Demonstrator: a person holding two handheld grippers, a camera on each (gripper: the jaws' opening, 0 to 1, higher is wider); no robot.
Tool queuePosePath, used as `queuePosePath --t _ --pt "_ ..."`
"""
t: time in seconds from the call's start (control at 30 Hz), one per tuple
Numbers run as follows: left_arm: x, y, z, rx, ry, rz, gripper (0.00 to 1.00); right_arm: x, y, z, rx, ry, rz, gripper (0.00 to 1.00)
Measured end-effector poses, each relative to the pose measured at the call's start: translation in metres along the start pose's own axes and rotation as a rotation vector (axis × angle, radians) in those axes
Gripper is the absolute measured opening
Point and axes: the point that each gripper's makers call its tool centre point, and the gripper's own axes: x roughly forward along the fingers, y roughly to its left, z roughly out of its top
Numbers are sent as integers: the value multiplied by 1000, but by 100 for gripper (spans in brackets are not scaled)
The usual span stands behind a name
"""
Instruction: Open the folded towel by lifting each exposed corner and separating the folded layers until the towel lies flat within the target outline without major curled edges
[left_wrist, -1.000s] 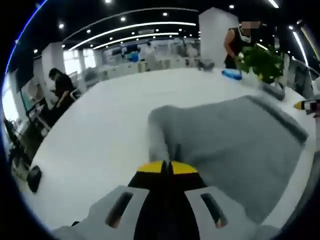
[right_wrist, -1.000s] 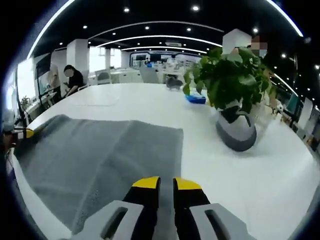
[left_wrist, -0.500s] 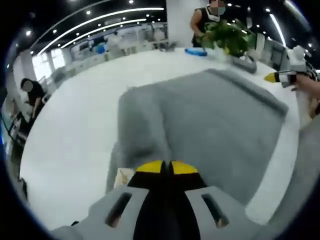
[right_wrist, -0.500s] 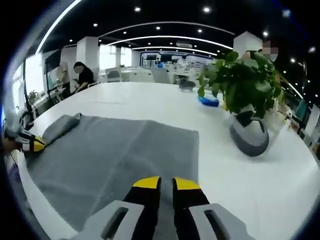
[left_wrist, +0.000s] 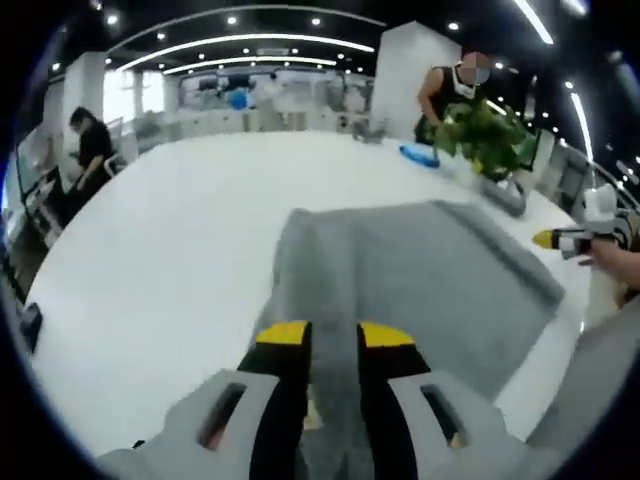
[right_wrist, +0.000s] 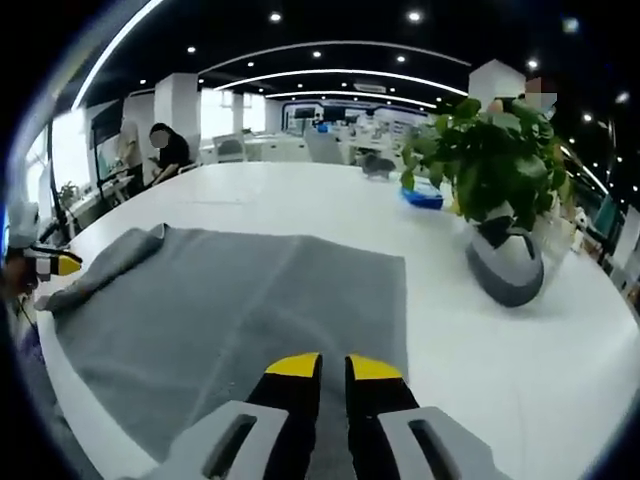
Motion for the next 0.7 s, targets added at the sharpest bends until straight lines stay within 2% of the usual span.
queuePosePath --t 0.03,0.13,0.2,0.27,0.37,0.43,0.5,0.63,0.7 --pt "1 10 -4 0 19 27 18 0 0 0 0 -1 0 6" --pt "6 18 -14 -50 64 44 21 -1 -1 2 -1 -6 -1 6" --pt "12 21 -23 -52 104 51 22 -2 -1 3 -1 -9 -2 6" --pt "17 21 -27 -45 119 53 22 -2 -2 3 -5 -8 -1 6" --pt "22 16 -31 -86 140 33 18 -4 -2 2 -9 -7 -2 6" --pt "24 13 -30 -104 138 26 16 -4 -1 2 -9 -5 -2 6" --pt "23 12 -25 -103 129 12 8 -4 2 2 -9 -3 5 6" --pt "20 17 -14 -128 121 6 4 -1 11 1 -34 2 16 6" --pt "15 29 2 -101 75 31 3 0 14 0 -37 7 19 6"
